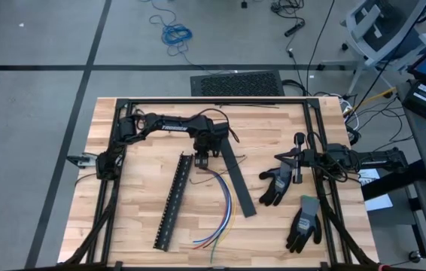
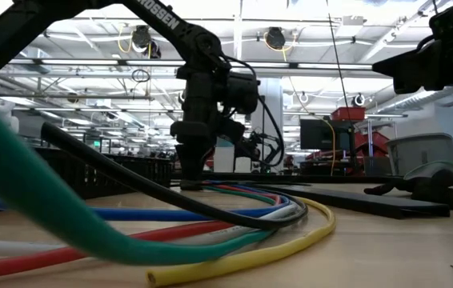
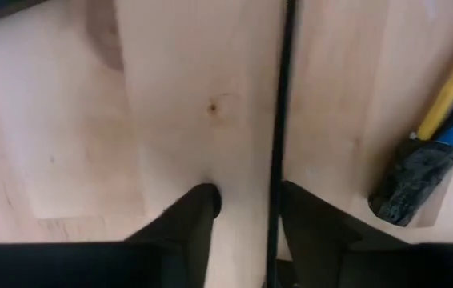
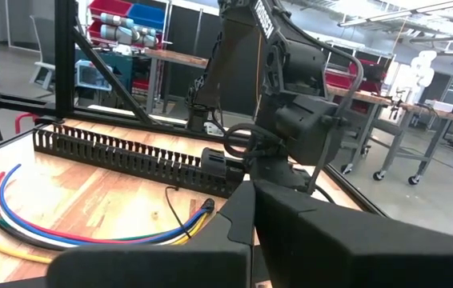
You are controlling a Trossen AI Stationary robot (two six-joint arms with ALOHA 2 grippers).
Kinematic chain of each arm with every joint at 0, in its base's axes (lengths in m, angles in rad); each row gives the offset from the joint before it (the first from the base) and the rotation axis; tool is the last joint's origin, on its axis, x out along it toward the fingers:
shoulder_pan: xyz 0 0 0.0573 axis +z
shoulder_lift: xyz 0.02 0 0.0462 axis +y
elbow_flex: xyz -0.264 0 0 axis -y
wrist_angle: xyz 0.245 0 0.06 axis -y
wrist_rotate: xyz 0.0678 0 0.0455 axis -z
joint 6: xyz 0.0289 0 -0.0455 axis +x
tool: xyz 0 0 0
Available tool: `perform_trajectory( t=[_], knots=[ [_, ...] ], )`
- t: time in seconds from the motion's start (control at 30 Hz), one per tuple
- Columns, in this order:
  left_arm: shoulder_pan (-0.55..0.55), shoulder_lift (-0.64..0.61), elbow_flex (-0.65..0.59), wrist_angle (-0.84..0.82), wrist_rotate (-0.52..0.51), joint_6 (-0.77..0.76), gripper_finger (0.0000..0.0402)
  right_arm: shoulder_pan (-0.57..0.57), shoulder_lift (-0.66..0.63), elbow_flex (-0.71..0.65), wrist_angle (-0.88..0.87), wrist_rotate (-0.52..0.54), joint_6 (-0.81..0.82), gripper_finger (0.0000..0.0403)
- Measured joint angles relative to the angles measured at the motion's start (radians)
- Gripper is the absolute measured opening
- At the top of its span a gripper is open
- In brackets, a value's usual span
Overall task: Ziptie cables
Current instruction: Wrap the black zip tie on the cables
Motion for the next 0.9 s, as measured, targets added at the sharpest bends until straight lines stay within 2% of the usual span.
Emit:
perform_trajectory(
  t=[0.07, 0.13, 0.2, 0.37, 0.53, 0.9],
  knots=[
    [-0.001, 0.000, 0.000, 0.000, 0.006, 0.021, 0.0091, 0.000, 0.000, 0.000, 0.000, 0.000, 0.000, 0.0000],
    [-0.001, 0.000, 0.000, -0.004, 0.025, 0.031, 0.0035, 0.000, 0.000, 0.000, 0.000, 0.000, 0.000, 0.0000],
    [-0.002, 0.000, 0.000, -0.005, 0.033, 0.031, 0.0012, 0.000, 0.000, 0.000, 0.000, 0.000, 0.000, 0.0000],
    [-0.003, -0.003, 0.001, -0.012, 0.034, 0.023, 0.0002, 0.000, 0.000, 0.000, 0.000, 0.000, 0.000, 0.0000],
    [-0.003, -0.059, 0.001, -0.021, 0.027, 0.023, 0.0001, 0.000, 0.000, 0.000, 0.000, 0.000, 0.000, 0.0000],
    [-0.023, -0.314, -0.001, -0.027, 0.005, 0.026, 0.0000, 0.000, 0.000, 0.000, 0.000, 0.000, 0.000, 0.0000]
  ],
)
